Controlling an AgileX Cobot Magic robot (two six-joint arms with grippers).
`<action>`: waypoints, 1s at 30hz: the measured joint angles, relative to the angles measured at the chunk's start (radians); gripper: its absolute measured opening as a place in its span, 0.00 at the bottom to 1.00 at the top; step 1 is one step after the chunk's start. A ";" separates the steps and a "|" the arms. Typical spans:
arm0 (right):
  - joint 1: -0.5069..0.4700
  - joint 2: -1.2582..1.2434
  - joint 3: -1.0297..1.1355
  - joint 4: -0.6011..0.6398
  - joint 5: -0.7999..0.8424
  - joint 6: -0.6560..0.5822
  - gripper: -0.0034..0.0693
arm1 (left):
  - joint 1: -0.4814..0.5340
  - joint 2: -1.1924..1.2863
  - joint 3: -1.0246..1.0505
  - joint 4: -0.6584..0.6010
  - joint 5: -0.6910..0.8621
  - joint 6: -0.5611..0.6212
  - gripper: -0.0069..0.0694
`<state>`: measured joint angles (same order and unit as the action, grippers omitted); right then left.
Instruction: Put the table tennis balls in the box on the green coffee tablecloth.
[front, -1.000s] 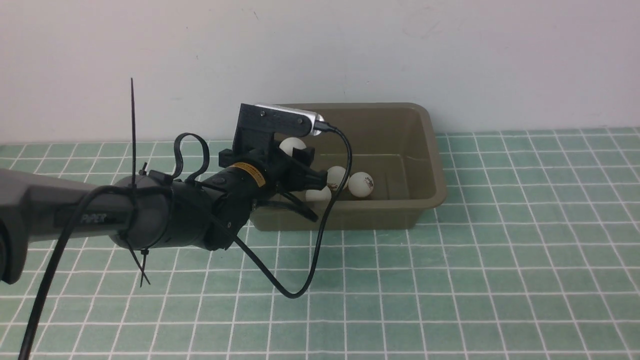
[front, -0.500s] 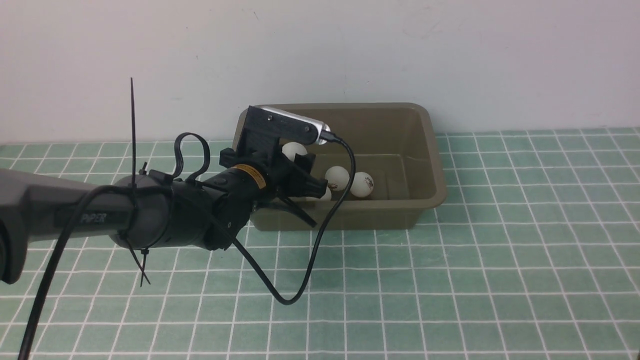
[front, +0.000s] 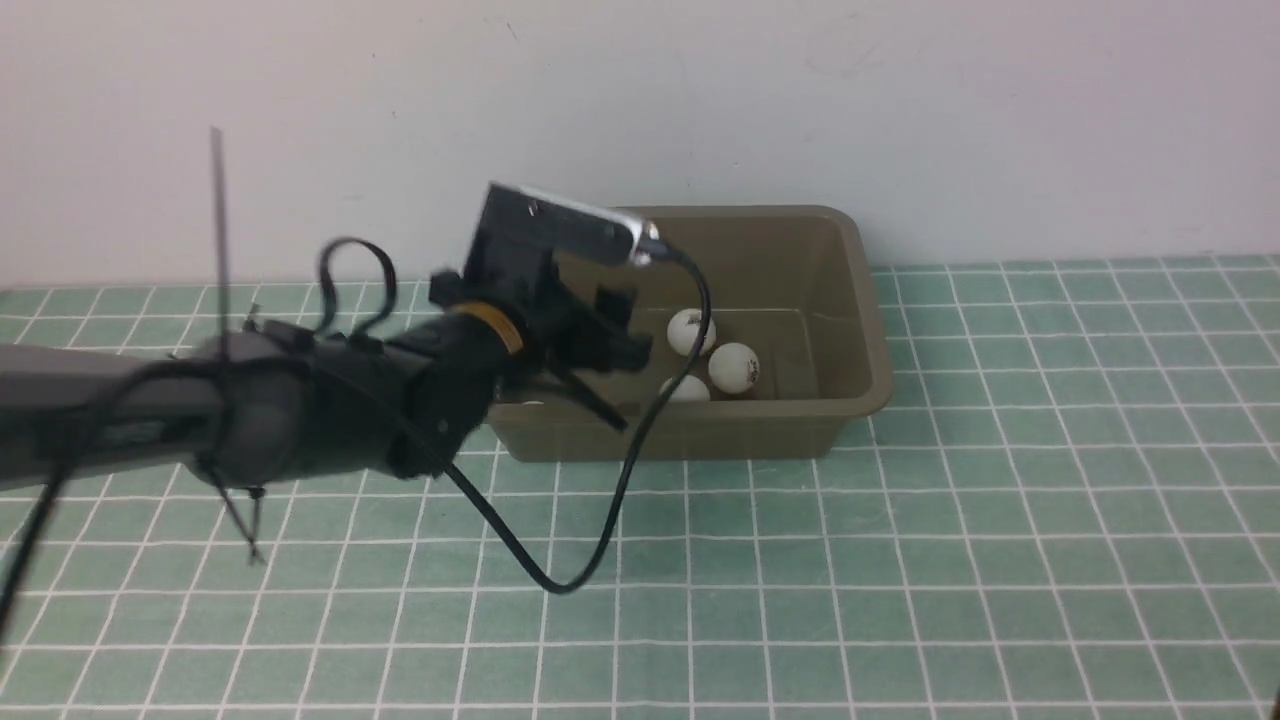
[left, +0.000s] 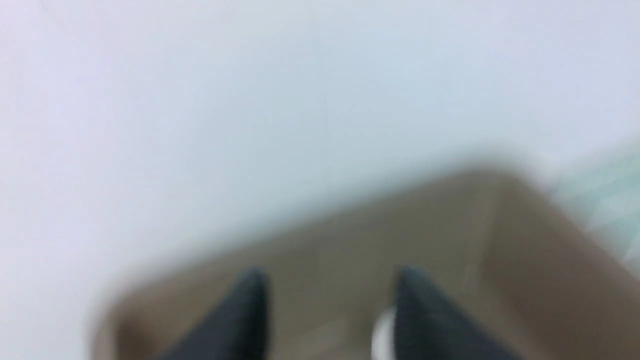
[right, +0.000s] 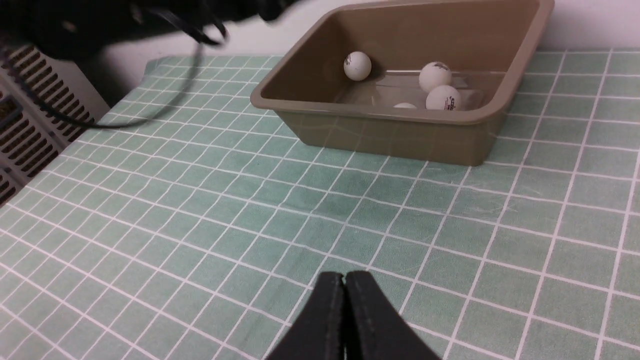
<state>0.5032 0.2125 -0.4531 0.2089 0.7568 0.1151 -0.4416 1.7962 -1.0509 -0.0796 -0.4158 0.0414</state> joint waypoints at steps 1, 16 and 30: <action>0.000 0.000 0.000 -0.002 -0.005 0.000 0.02 | 0.000 -0.079 0.000 0.000 0.016 0.002 0.43; 0.000 0.000 0.000 0.000 -0.017 0.000 0.02 | 0.000 -0.702 0.201 -0.013 0.616 0.042 0.09; 0.000 0.000 0.000 0.000 -0.017 0.000 0.02 | 0.015 -1.038 0.219 0.045 0.888 0.069 0.09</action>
<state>0.5032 0.2125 -0.4531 0.2089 0.7403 0.1151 -0.4271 0.7586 -0.8315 -0.0347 0.4720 0.1100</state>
